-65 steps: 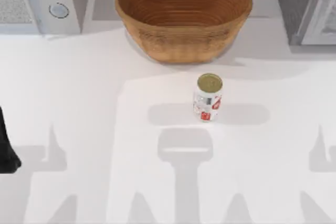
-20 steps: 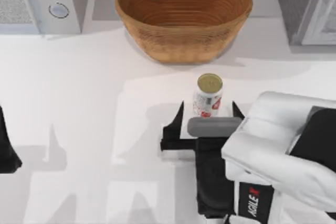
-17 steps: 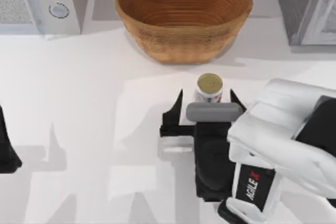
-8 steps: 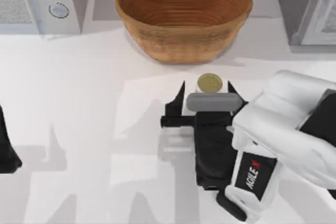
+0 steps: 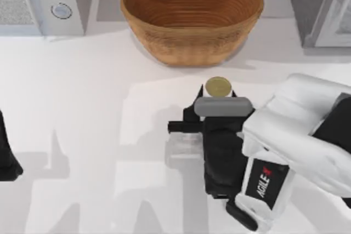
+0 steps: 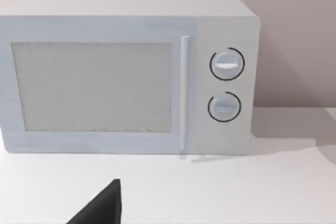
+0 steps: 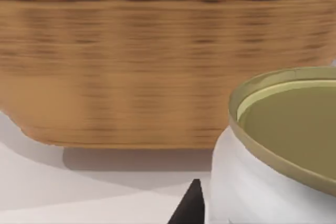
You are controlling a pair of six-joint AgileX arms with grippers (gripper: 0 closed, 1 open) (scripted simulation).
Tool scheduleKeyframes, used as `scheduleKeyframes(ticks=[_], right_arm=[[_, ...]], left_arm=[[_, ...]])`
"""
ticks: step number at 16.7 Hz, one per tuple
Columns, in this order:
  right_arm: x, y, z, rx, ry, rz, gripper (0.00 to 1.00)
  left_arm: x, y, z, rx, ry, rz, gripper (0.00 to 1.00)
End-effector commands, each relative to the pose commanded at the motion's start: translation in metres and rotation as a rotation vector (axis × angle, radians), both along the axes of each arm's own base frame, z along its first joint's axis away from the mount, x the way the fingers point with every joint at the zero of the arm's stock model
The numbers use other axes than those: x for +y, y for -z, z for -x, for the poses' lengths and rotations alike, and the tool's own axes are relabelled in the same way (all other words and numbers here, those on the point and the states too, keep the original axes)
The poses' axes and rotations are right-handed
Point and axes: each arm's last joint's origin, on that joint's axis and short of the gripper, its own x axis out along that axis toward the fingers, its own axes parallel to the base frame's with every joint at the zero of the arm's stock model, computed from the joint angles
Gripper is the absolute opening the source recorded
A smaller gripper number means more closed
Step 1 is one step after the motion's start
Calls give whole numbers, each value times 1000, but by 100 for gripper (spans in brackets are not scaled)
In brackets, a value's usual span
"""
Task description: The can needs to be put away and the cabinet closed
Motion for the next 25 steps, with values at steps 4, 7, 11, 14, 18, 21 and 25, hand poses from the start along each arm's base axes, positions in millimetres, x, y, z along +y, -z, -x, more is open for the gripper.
scheduleKeyframes(ticks=[4, 7, 11, 14, 18, 21, 25], right_arm=[[0, 0, 0, 0, 0, 0, 0], [0, 0, 0, 0, 0, 0, 0], [0, 0, 1, 0, -2, -1, 0], [4, -10, 0, -1, -10, -4, 0], [10, -60, -6, -10, -13, -16, 0], [8, -104, -6, -8, -8, -13, 0], [2, -146, 0, -2, -3, -4, 0]], left_arm=[[0, 0, 0, 0, 0, 0, 100], [0, 0, 0, 0, 0, 0, 100], [0, 0, 0, 0, 0, 0, 100], [0, 0, 0, 0, 0, 0, 100], [0, 0, 0, 0, 0, 0, 100], [0, 0, 0, 0, 0, 0, 100], [0, 0, 0, 0, 0, 0, 100]])
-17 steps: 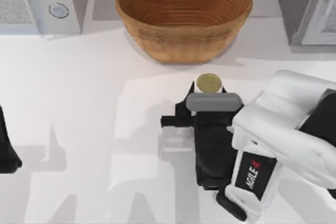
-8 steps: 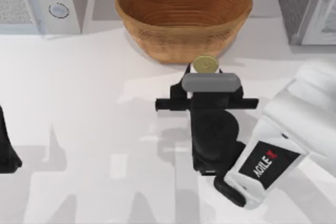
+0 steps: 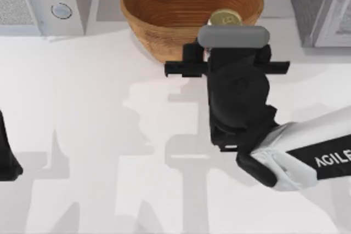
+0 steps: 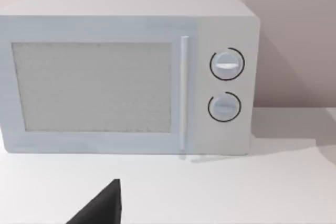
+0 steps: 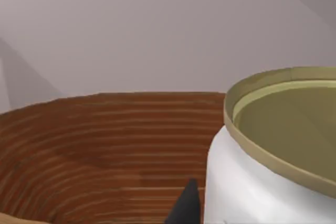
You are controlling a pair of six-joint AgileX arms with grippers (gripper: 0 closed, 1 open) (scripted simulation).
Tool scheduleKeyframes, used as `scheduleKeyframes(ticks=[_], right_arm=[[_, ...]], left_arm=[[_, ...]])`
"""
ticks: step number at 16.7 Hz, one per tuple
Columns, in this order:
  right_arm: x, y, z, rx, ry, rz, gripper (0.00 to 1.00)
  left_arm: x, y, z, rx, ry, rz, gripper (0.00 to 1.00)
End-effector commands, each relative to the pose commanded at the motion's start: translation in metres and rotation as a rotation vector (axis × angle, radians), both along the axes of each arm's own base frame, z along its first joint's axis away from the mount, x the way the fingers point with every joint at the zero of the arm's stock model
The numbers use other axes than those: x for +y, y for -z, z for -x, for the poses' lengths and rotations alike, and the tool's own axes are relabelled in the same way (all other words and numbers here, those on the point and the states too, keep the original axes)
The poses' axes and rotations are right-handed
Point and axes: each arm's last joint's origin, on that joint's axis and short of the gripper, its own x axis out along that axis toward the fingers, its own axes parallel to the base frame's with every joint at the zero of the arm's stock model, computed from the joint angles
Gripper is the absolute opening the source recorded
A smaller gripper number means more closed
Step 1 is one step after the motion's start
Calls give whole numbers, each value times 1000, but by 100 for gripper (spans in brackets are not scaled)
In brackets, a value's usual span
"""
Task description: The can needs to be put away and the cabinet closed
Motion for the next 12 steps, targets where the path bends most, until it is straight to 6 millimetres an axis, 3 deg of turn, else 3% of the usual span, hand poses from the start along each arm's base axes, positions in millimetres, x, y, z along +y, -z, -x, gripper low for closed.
scheduleKeyframes(ticks=[7, 9, 12], right_arm=[[-5, -6, -1, 4, 0, 5, 0], [-25, -10, -6, 26, 1, 30, 0], [-76, -29, -13, 52, -10, 54, 0]], left_arm=[[0, 0, 0, 0, 0, 0, 100], [0, 0, 0, 0, 0, 0, 100], [0, 0, 0, 0, 0, 0, 100]])
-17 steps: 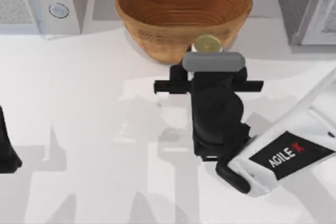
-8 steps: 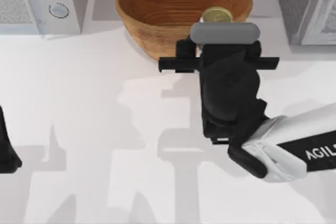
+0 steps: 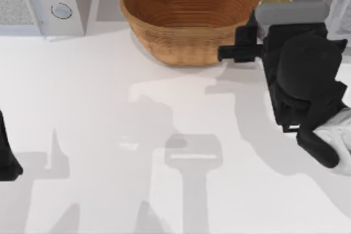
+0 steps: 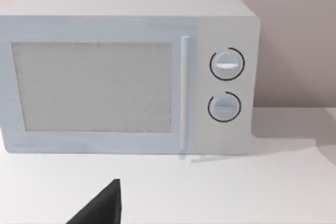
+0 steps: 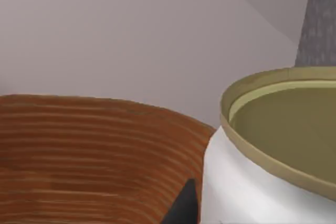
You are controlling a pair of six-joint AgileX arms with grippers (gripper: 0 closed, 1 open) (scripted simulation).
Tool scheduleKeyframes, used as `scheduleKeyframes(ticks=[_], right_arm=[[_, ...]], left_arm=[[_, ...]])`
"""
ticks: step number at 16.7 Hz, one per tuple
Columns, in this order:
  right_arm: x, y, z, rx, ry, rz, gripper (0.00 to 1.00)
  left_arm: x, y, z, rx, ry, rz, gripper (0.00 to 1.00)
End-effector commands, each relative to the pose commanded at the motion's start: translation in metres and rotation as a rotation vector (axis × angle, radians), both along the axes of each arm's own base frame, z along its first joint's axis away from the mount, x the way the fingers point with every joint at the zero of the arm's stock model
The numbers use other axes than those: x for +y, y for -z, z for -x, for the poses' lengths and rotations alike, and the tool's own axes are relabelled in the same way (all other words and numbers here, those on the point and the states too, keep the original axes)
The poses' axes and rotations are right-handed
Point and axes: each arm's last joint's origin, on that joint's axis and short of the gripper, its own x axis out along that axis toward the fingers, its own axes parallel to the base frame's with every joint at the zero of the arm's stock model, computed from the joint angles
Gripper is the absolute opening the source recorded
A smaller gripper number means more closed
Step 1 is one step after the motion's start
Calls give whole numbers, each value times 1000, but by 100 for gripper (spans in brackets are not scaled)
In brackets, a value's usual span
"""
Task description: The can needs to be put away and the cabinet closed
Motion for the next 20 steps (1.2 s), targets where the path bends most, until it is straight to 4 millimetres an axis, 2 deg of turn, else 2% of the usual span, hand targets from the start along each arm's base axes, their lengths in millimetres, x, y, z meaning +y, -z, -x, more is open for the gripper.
scheduleKeyframes(ticks=[2, 4, 7, 9, 12, 14, 18, 20], right_arm=[[-39, -21, 5, -6, -21, -6, 0], [-78, -45, 22, -33, -45, -21, 0], [-128, -71, 70, -103, -73, -43, 0], [-152, -75, 106, -154, -82, -50, 0], [-172, -60, 150, -195, -82, -51, 0], [-179, -39, 167, -178, -71, -48, 0], [-186, 8, 179, -89, -21, -48, 0], [-188, 23, 179, -52, -1, -49, 0]], left_arm=[[0, 0, 0, 0, 0, 0, 100], [0, 0, 0, 0, 0, 0, 100], [0, 0, 0, 0, 0, 0, 100], [0, 0, 0, 0, 0, 0, 100], [0, 0, 0, 0, 0, 0, 100], [0, 0, 0, 0, 0, 0, 100], [0, 0, 0, 0, 0, 0, 100], [0, 0, 0, 0, 0, 0, 100]])
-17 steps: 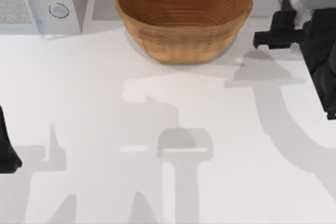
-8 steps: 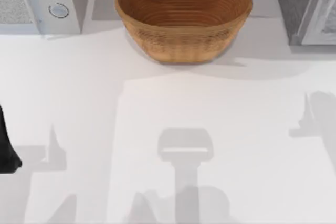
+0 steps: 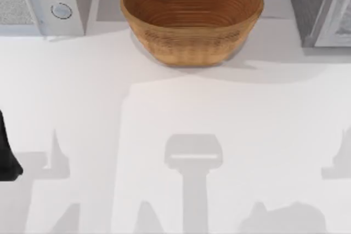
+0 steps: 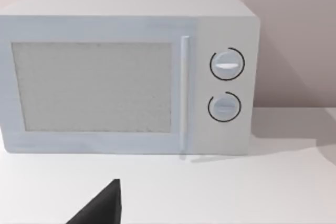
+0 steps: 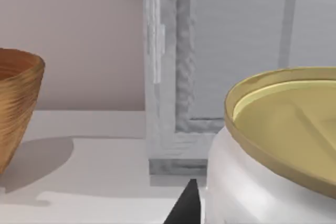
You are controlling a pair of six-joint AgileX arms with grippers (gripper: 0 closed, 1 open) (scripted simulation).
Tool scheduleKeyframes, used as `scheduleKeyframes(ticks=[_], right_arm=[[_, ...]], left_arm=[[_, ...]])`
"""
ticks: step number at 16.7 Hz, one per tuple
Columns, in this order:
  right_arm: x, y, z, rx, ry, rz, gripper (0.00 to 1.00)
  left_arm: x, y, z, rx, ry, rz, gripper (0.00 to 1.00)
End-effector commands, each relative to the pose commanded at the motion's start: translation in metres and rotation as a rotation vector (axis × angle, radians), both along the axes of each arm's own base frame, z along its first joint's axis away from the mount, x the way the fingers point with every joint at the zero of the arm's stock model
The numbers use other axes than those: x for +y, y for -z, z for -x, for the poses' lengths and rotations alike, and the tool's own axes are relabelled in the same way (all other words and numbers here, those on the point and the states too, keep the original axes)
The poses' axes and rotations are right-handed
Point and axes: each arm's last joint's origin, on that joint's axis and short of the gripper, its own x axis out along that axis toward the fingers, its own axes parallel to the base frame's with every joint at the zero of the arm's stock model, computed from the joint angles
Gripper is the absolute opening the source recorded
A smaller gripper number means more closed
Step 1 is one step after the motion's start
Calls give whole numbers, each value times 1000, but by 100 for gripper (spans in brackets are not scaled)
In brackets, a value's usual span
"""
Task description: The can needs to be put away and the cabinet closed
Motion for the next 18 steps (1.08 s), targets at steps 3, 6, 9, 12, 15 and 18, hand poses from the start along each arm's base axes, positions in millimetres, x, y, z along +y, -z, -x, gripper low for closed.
scheduleKeyframes(ticks=[3, 6, 9, 12, 15, 18], right_arm=[[0, 3, 0, 7, 4, 0, 0], [0, 2, 0, 9, 1, -2, 0], [1, -12, -1, 31, 1, -2, 0], [3, -50, -4, 62, 3, 0, 0], [6, -112, -15, 66, 4, 3, 0], [11, -184, -33, 38, 4, 2, 0]], left_arm=[[0, 0, 0, 0, 0, 0, 100], [0, 0, 0, 0, 0, 0, 100], [0, 0, 0, 0, 0, 0, 100], [0, 0, 0, 0, 0, 0, 100], [0, 0, 0, 0, 0, 0, 100], [0, 0, 0, 0, 0, 0, 100]])
